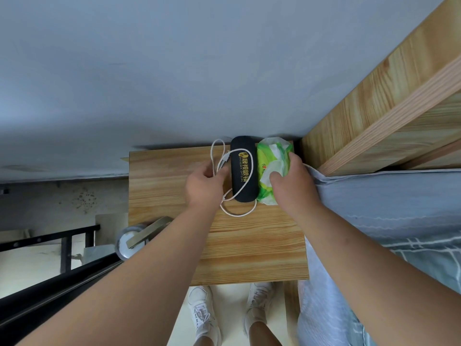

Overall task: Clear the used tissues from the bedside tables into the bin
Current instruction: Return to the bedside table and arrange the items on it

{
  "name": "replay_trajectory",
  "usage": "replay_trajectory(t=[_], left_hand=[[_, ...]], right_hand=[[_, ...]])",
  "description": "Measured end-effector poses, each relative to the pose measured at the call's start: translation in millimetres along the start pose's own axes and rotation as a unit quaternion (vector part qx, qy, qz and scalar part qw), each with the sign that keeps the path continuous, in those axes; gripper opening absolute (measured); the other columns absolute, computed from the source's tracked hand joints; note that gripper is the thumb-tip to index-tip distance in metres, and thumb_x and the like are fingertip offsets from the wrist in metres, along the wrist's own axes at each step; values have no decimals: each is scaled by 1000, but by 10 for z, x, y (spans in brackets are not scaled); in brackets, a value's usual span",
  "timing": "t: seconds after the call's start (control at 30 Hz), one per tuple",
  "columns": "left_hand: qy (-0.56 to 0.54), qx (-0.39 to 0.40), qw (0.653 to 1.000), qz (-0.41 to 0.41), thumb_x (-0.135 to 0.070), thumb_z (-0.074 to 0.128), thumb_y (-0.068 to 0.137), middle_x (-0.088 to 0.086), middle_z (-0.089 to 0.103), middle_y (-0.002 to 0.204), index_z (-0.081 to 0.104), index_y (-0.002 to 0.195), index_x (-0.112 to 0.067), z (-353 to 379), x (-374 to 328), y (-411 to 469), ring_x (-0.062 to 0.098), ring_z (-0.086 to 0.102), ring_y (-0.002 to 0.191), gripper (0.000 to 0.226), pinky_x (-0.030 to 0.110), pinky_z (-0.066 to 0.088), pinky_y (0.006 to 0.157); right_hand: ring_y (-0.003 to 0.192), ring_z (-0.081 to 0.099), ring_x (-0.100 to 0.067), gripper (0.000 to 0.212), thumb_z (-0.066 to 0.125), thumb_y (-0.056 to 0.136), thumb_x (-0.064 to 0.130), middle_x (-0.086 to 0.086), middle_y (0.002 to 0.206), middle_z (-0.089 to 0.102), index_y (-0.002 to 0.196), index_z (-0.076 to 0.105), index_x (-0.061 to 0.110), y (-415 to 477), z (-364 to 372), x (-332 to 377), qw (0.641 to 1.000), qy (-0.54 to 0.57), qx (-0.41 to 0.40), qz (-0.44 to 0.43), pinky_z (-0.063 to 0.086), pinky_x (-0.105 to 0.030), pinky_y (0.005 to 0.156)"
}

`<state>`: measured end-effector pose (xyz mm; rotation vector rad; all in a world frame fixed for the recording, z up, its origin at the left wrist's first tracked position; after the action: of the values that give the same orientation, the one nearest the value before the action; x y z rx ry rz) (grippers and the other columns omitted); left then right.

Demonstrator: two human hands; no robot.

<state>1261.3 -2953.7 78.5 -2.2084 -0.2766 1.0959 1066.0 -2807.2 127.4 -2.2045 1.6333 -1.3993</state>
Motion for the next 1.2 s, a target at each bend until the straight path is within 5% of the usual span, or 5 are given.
replay_trajectory(t=[0.37,0.6,0.8,0.9,1.2], left_hand=[[-40,36,998,19,-36,86,88,-12,63,96,64,133,-30,49,-53,-76,14,70,93,51,36,55,81],[24,55,997,57,-39,75,97,-3,28,173,29,167,-29,-143,-44,-450,21,34,156,84,38,31,121],[12,73,993,91,-37,72,98,-10,66,130,67,127,-47,-373,289,-1057,-2,65,108,31,9,48,84],[-23,69,997,23,-37,71,98,-13,77,100,72,102,-46,-595,761,-1315,5,71,94,9,20,53,77],[-56,-96,990,-88,-39,84,87,-6,72,110,65,103,-36,-1593,1673,-1362,25,69,93,25,57,59,85]], right_hand=[[126,58,-31,53,58,91,10,-9,139,61,143,49,15,-17,10,-19,1000,4,-5,11,50,-34,95],[118,61,-27,51,57,92,18,-1,129,66,142,53,22,-348,-189,165,1000,20,-22,-5,54,-45,98],[88,69,-9,10,61,97,26,11,90,75,100,71,28,-905,-197,-130,999,39,-29,-2,46,-24,67],[72,69,-14,22,62,97,31,7,71,73,77,68,23,-1197,22,-469,998,27,31,43,51,-33,65],[62,45,-21,37,57,96,25,-8,66,48,77,51,-6,-1736,695,-896,982,-26,174,71,35,-36,63]])
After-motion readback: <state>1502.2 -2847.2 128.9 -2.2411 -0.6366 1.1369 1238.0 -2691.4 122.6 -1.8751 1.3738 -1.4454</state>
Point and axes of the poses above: each hand's wrist, its own y-axis towards the middle knuckle, its own z-axis out of the palm, x = y × z, the point moved 9 cm from there along y, towards the middle knuckle
